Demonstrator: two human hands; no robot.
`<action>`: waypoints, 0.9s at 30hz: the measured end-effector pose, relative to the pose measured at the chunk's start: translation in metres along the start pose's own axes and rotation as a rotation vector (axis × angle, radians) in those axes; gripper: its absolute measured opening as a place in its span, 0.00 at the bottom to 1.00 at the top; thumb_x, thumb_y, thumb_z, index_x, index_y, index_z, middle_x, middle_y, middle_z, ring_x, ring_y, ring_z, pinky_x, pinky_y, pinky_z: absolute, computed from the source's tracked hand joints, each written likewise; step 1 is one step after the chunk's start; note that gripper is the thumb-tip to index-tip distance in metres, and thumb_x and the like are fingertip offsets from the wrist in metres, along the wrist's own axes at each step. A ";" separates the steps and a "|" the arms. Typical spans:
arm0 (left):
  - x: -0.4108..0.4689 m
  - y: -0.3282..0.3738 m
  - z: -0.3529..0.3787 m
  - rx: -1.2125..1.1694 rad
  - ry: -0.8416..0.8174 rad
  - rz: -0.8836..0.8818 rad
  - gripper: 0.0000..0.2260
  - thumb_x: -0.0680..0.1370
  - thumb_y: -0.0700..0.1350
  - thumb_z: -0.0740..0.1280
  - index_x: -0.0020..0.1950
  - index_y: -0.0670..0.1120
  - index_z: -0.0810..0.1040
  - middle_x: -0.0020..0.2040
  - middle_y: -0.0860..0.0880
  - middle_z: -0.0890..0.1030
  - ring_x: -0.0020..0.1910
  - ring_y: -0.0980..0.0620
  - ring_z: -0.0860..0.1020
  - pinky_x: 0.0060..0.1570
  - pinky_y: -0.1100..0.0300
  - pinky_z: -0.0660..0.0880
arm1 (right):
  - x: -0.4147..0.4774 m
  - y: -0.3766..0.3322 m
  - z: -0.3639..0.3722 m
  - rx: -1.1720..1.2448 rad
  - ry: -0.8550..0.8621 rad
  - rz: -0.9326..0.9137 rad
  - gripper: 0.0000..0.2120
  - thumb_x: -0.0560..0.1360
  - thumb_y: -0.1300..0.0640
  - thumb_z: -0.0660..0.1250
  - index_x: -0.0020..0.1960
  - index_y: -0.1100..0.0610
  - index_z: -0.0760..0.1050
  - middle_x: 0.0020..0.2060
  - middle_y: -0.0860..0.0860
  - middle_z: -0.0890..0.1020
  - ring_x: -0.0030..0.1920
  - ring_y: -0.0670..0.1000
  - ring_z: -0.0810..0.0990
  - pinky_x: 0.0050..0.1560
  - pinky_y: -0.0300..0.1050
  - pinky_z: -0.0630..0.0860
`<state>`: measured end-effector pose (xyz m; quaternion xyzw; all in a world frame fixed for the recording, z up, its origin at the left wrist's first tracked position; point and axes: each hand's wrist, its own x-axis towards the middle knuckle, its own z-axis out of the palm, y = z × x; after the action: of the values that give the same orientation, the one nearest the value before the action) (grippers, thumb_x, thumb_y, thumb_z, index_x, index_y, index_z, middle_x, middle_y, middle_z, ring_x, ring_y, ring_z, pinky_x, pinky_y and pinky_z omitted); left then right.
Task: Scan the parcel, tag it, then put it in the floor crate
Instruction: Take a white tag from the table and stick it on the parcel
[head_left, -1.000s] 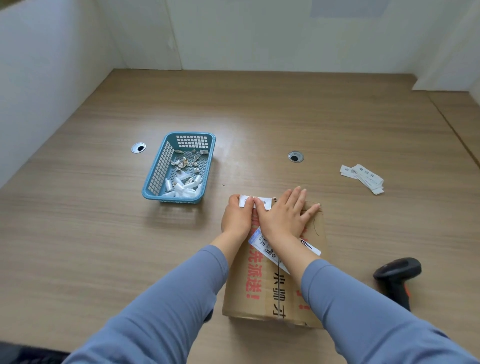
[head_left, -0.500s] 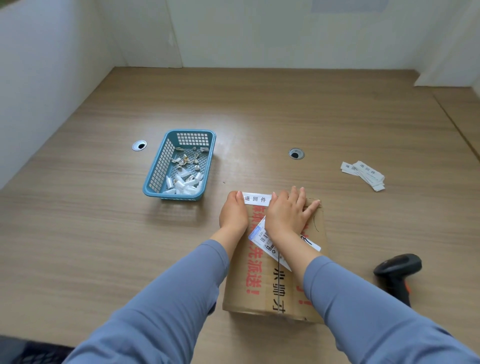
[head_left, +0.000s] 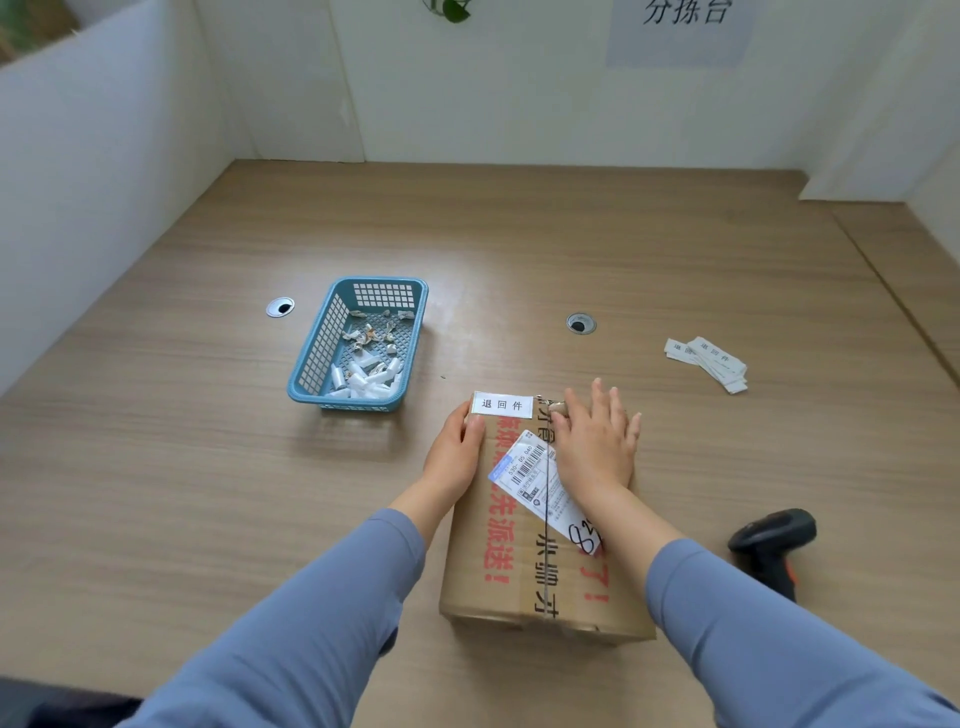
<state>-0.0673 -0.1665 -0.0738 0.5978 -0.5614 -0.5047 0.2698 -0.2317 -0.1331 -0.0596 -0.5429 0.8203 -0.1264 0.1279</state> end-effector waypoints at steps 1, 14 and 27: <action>-0.004 -0.002 -0.001 -0.043 -0.021 -0.009 0.18 0.80 0.51 0.57 0.71 0.53 0.68 0.58 0.54 0.81 0.56 0.54 0.80 0.61 0.51 0.75 | -0.002 0.004 -0.002 0.030 -0.006 -0.010 0.23 0.81 0.45 0.52 0.75 0.47 0.61 0.79 0.51 0.52 0.79 0.53 0.46 0.76 0.58 0.41; -0.075 -0.011 -0.009 -0.092 -0.099 0.015 0.27 0.81 0.46 0.59 0.78 0.54 0.52 0.68 0.63 0.61 0.64 0.64 0.65 0.47 0.84 0.66 | -0.061 0.064 -0.019 0.912 -0.173 0.110 0.25 0.77 0.58 0.66 0.73 0.50 0.67 0.77 0.51 0.58 0.76 0.48 0.57 0.71 0.40 0.55; -0.122 -0.026 -0.006 -0.055 -0.092 0.070 0.26 0.81 0.42 0.61 0.77 0.50 0.56 0.75 0.54 0.61 0.69 0.63 0.62 0.63 0.73 0.59 | -0.124 0.080 -0.001 1.103 -0.164 0.118 0.21 0.79 0.58 0.62 0.72 0.49 0.67 0.71 0.47 0.70 0.72 0.46 0.66 0.75 0.52 0.61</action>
<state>-0.0343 -0.0469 -0.0585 0.5464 -0.5796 -0.5372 0.2774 -0.2536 0.0116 -0.0771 -0.3569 0.6492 -0.4867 0.4629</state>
